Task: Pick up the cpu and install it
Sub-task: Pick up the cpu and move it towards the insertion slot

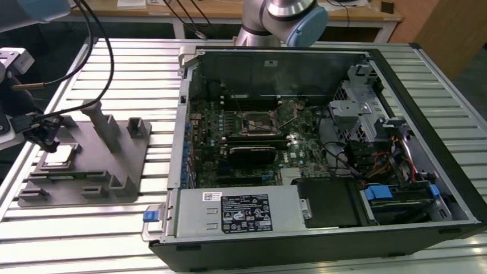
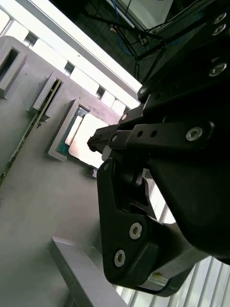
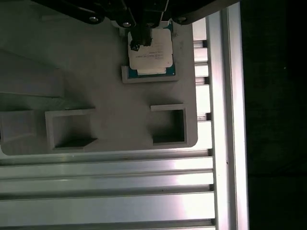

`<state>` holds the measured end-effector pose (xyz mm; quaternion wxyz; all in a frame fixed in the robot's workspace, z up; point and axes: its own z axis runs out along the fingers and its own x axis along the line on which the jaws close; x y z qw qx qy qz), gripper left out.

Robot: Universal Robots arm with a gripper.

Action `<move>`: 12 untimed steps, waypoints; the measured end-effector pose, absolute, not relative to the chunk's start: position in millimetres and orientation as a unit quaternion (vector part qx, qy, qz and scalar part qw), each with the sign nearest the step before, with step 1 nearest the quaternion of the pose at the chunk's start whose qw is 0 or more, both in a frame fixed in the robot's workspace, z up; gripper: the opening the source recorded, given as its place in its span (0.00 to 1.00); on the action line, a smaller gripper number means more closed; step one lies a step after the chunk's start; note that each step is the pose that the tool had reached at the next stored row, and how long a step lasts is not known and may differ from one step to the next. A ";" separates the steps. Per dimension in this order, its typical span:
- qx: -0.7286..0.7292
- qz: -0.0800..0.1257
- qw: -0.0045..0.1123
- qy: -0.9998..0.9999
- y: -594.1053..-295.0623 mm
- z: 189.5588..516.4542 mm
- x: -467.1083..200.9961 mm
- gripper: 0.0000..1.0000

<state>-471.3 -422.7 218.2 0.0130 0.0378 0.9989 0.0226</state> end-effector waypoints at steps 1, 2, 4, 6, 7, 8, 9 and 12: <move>0.038 0.023 0.013 0.999 -422.7 216.8 -471.4 0.11; 0.037 0.023 0.013 0.999 -422.6 215.4 -471.4 0.11; 0.037 0.023 0.013 0.999 -422.7 212.5 -471.5 0.11; 0.037 0.023 0.013 0.999 -422.7 209.6 -471.5 0.11; 0.037 0.023 0.013 0.999 -422.7 208.1 -471.6 0.11; 0.037 0.023 0.013 0.999 -422.7 206.6 -471.6 0.11; 0.037 0.023 0.013 0.999 -422.7 205.1 -471.7 0.11; 0.037 0.023 0.013 0.999 -422.7 201.6 -472.0 0.11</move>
